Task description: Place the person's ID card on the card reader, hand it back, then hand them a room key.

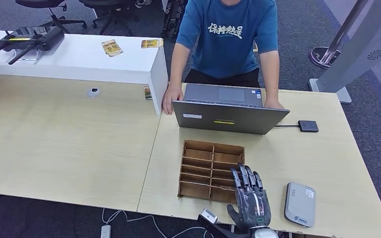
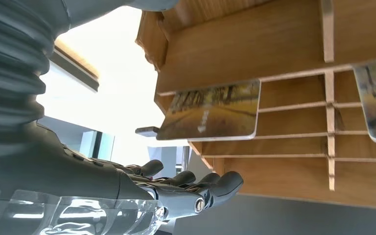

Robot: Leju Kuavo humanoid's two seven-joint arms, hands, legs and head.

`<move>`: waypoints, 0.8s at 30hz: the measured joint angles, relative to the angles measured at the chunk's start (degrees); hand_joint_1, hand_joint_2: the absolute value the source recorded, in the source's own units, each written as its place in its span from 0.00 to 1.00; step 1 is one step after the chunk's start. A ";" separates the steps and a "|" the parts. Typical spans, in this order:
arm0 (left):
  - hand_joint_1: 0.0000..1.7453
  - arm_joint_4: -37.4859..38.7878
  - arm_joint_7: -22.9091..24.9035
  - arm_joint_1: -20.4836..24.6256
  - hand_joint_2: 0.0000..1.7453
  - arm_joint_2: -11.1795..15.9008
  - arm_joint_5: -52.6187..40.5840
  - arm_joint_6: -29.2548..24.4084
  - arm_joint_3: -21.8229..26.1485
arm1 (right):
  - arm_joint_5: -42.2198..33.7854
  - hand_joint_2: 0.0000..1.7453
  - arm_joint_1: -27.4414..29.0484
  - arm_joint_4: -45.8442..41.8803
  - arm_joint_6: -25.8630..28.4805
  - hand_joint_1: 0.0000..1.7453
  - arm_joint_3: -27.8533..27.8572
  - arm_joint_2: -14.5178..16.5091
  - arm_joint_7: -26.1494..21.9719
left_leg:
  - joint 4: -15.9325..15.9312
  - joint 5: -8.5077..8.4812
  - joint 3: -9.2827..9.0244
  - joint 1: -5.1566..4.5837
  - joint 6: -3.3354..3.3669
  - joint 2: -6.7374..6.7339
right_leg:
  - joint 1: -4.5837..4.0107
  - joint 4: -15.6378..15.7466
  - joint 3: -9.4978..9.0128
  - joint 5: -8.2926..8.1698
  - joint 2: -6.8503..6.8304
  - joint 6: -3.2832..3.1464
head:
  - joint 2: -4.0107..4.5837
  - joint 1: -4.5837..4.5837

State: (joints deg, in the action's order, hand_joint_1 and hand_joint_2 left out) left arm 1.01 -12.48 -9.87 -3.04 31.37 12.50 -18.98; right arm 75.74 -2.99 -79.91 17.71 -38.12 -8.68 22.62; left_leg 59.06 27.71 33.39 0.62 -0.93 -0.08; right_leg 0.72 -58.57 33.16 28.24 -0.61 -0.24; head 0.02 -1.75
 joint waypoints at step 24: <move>0.00 0.00 -0.02 -0.02 0.00 -0.04 0.55 -0.05 -0.05 | -0.72 1.00 0.51 -0.41 1.59 0.00 0.49 0.02 -0.69 | 0.00 0.00 -0.01 0.00 0.00 0.00 | 0.00 0.00 0.01 0.00 0.00 0.00 | 0.00 0.00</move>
State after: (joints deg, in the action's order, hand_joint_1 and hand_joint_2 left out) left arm 1.01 -12.50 -9.89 -3.08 31.92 12.45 -19.04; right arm 75.02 -2.49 -80.31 19.30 -37.64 -8.66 21.93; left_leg 59.06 27.71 33.38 0.62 -0.93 -0.08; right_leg 0.72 -58.56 33.16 28.24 -0.61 -0.24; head 0.02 -1.75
